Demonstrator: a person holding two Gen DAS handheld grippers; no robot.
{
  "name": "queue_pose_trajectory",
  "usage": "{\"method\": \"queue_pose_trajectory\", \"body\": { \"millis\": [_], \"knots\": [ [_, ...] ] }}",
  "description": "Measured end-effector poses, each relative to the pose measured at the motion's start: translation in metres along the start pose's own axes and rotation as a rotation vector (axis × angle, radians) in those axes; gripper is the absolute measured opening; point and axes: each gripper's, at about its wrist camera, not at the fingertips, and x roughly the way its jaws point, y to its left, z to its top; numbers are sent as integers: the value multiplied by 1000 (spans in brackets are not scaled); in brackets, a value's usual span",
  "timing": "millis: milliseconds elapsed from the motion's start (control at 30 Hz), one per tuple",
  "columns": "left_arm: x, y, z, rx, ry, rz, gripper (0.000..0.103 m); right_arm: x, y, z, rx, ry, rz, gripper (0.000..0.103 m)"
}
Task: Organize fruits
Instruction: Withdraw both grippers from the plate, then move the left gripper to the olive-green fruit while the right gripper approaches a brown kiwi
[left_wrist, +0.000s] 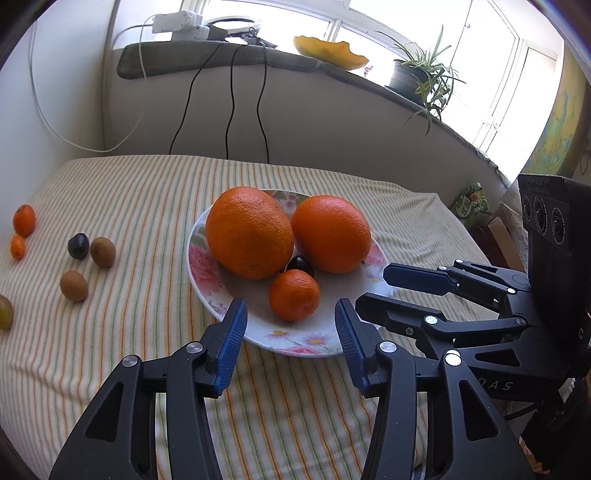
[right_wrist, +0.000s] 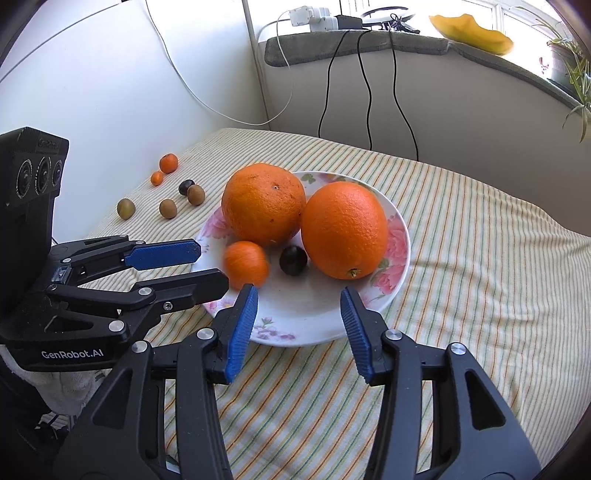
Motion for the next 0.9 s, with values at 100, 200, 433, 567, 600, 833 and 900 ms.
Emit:
{"method": "queue_pose_trajectory", "body": {
  "millis": [100, 200, 433, 567, 600, 833, 900],
  "knots": [
    [-1, 2, 0, 1, -8, 11, 51, -2, -3, 0, 8, -5, -9, 55],
    [-3, 3, -1, 1, -14, 18, 53, -4, -7, 0, 21, -10, -13, 57],
    [-12, 7, -2, 4, -40, 43, 65, -7, -8, 1, 20, -32, -48, 75],
    [-18, 10, -2, 5, -62, 64, 70, -9, -7, 3, 14, -45, -68, 79],
    [-19, 11, -1, 5, -66, 70, 71, -10, -7, 3, 15, -46, -69, 80],
    [-28, 19, 0, -8, -90, 94, 72, -11, -2, 10, 9, -63, -67, 84],
    [-31, 23, 0, -12, -96, 100, 72, -11, 0, 13, 4, -68, -60, 84]
  ]
}}
